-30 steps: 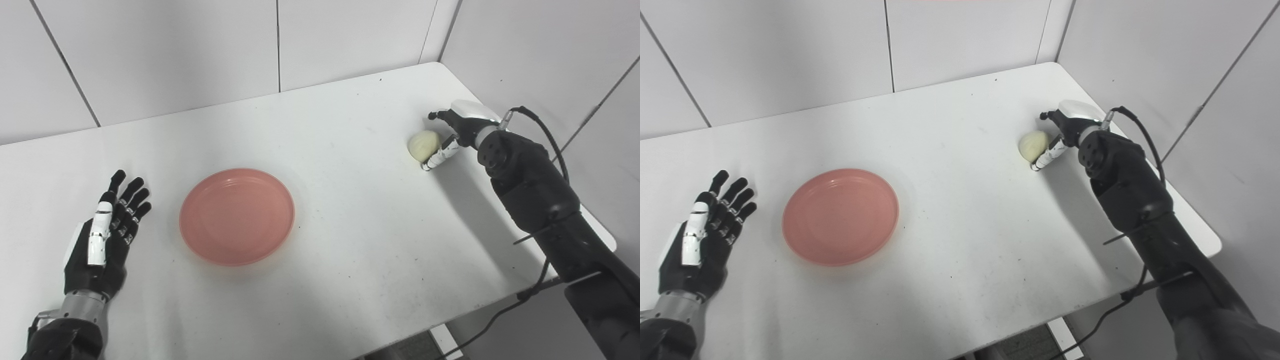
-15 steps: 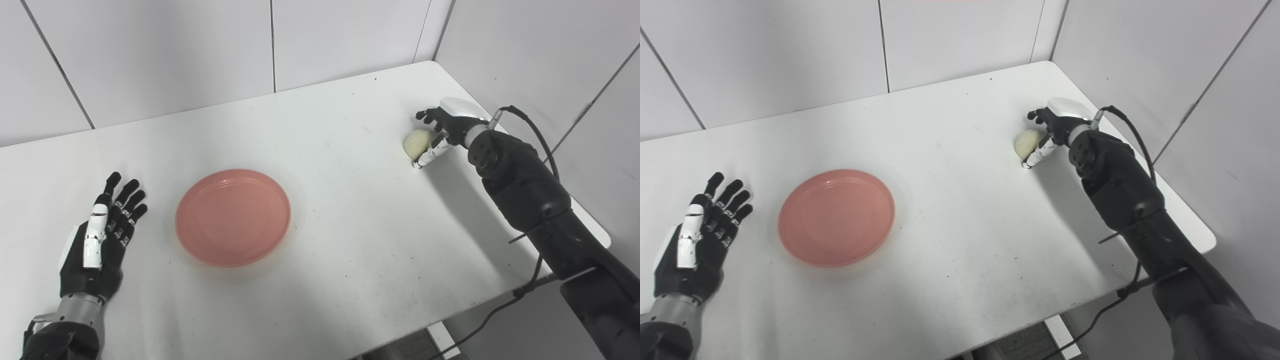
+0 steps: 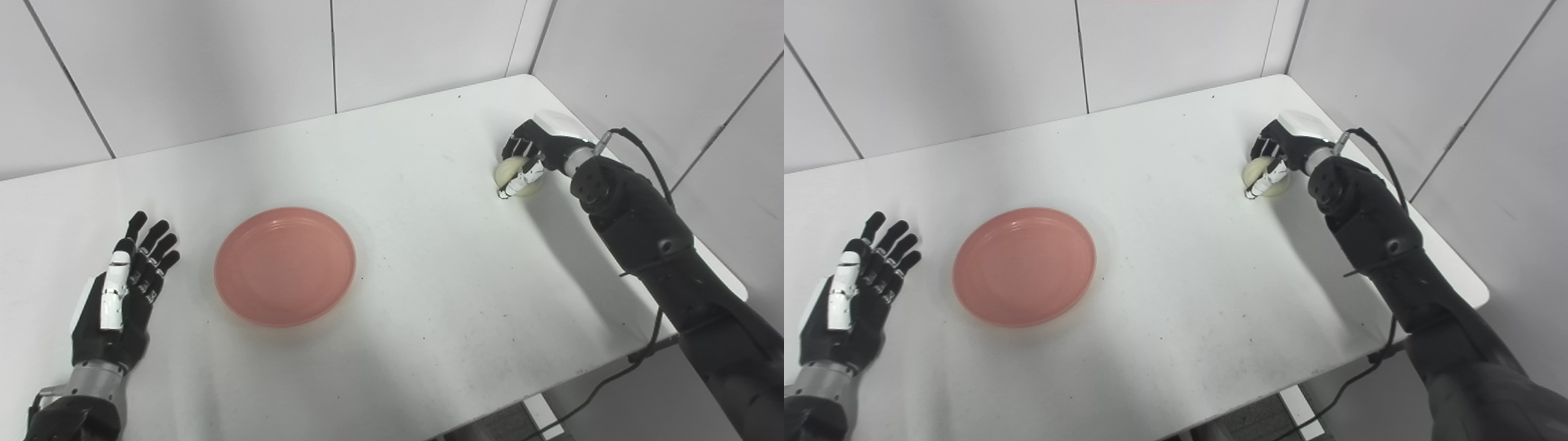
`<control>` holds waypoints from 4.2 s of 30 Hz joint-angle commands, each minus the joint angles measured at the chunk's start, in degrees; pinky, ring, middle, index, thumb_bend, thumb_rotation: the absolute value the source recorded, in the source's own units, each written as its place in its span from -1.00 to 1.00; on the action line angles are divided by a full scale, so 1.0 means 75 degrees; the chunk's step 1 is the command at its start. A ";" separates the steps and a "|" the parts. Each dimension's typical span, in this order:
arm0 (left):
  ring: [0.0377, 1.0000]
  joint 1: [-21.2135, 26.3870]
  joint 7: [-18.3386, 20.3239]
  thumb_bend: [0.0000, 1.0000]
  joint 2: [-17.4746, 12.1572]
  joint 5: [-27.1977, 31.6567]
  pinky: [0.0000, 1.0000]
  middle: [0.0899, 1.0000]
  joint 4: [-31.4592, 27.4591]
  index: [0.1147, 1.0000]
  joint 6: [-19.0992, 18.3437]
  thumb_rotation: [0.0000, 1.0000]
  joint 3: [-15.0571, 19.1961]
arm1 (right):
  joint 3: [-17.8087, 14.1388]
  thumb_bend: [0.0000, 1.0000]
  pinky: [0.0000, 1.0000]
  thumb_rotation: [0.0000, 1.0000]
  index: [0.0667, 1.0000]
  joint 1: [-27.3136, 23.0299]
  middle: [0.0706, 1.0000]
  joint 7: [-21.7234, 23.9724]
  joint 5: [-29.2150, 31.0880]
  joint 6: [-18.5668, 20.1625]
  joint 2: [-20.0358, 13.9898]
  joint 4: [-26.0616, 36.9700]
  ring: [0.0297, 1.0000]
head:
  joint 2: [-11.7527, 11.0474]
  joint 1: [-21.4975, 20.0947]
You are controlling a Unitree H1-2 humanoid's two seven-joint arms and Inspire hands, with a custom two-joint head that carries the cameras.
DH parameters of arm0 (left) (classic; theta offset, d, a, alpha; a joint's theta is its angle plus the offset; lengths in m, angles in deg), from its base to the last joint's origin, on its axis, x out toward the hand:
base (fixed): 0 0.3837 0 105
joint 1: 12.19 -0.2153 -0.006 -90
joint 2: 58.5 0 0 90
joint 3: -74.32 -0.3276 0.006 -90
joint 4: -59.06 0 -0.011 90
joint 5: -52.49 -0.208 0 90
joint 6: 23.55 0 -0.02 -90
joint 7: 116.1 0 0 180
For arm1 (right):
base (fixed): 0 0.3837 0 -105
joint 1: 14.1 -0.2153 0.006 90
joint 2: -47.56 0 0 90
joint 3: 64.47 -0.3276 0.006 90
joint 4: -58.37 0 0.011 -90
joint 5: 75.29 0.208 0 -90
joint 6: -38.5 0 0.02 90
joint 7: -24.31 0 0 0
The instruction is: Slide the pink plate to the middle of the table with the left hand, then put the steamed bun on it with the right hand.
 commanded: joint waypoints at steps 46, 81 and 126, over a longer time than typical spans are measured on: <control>0.94 0.0006 -0.0845 -0.18 0.0748 -0.0695 0.99 0.91 0.0156 0.97 -0.0190 1.00 -0.0703 | 0.0781 0.00 -0.18 -0.75 -0.09 -0.1647 0.00 0.2096 -0.0008 0.0842 0.0373 0.3724 -0.08 | -0.0143 0.2421; 0.96 0.0360 -0.1382 -0.21 0.1386 -0.1284 0.98 0.94 0.0730 0.99 0.0211 1.00 -0.1009 | 0.2586 0.00 -0.14 -0.76 -0.10 -0.2264 0.01 0.2143 -0.0083 -0.0099 0.2701 0.2948 -0.05 | 0.0379 0.4235; 0.91 0.0468 -0.1574 -0.17 0.1360 -0.1589 0.82 0.91 0.0685 0.95 0.0294 1.00 -0.1147 | 0.3652 0.14 0.38 0.55 0.66 -0.2270 0.72 0.3643 -0.1505 0.0190 0.3095 0.2792 0.63 | 0.0510 0.4225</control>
